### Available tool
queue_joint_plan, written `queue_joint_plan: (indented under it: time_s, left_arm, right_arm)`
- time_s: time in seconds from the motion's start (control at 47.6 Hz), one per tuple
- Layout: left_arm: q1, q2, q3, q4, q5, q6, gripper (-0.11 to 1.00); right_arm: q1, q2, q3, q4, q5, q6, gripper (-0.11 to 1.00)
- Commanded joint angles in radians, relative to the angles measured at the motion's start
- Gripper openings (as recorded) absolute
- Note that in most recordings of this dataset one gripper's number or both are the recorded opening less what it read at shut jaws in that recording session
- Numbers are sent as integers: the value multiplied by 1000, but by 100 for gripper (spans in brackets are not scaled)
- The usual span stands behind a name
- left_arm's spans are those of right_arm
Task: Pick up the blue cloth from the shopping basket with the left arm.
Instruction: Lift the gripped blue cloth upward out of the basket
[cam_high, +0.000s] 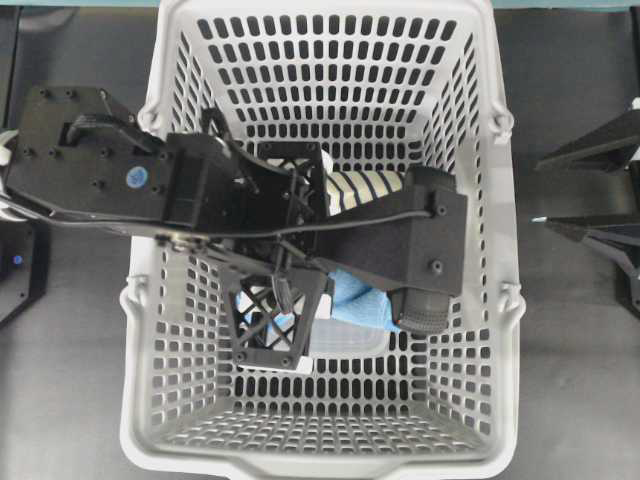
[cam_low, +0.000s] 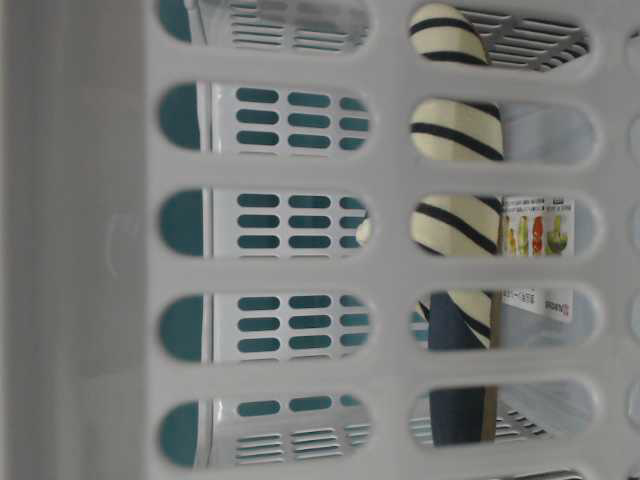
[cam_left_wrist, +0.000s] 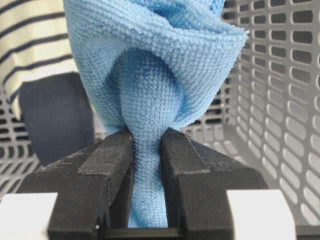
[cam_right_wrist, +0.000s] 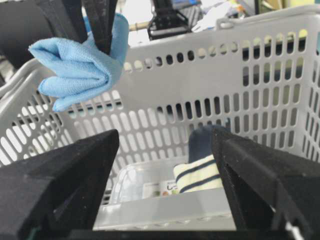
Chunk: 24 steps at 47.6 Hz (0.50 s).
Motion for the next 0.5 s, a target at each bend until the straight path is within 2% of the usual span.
queue_joint_plan:
  time_s: [0.0,0.273,0.483]
  left_arm:
    - [-2,-18,-17,3,0,-2,14]
    - [-3,-21,11,3,0,0,14]
    - [-3,-78,114,3,-12,-6,14]
  right_arm:
    - [0,5,-9,3,-9,2,72]
    - [0,5,-9,3,-11,2,72]
    - [0,5,-8,3,-11,2,72]
